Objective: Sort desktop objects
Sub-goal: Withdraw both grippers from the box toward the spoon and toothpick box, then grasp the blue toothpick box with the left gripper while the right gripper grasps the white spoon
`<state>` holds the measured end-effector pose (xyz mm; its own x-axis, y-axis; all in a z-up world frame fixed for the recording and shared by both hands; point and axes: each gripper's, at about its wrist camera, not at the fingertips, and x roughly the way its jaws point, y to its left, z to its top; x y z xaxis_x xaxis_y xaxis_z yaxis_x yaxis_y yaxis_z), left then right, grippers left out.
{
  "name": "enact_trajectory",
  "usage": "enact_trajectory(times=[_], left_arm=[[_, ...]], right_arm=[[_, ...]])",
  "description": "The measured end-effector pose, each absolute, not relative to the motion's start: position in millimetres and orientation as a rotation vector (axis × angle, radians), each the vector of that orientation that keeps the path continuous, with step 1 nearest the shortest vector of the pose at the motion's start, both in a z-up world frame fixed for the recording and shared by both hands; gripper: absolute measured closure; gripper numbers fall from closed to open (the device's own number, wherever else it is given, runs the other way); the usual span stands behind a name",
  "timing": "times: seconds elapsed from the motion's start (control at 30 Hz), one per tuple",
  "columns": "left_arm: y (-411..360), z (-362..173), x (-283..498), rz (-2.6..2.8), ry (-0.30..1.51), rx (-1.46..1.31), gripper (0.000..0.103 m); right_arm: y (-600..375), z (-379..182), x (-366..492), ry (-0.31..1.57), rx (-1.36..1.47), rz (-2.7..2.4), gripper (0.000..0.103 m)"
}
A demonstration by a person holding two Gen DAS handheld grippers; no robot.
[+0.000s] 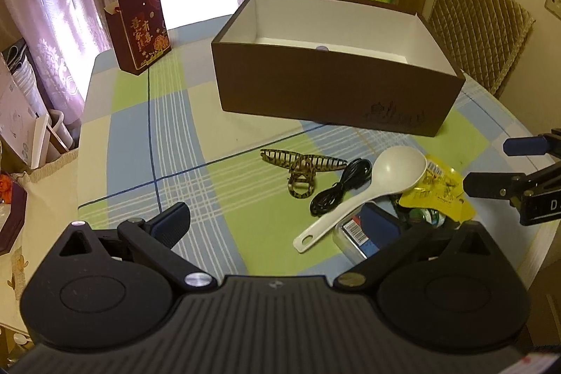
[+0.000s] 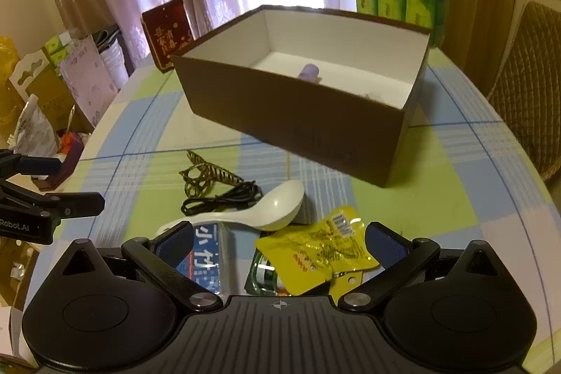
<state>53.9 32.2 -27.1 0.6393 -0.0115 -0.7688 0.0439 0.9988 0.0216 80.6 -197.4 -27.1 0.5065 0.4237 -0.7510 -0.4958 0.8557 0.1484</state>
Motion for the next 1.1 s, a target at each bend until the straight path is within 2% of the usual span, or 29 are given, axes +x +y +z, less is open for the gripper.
enact_trajectory(times=[0.43,0.9,1.1], left_arm=[[20.5,-45.8,58.3,-0.068,0.929,0.023,0.001],[-28.9,-89.0,82.3,-0.098,1.032,0.007,0.002],[-38.9,-104.7,95.1,-0.055,1.075,-0.038,0.008]], right_arm=[[-215.8,-37.5,86.9,0.940,-0.086,0.501,0.002],[-251.6,-43.9,111.1,0.988,-0.092,0.487,0.002],[-261.0,-46.8,129.0,1.005,-0.119,0.525,0.002]])
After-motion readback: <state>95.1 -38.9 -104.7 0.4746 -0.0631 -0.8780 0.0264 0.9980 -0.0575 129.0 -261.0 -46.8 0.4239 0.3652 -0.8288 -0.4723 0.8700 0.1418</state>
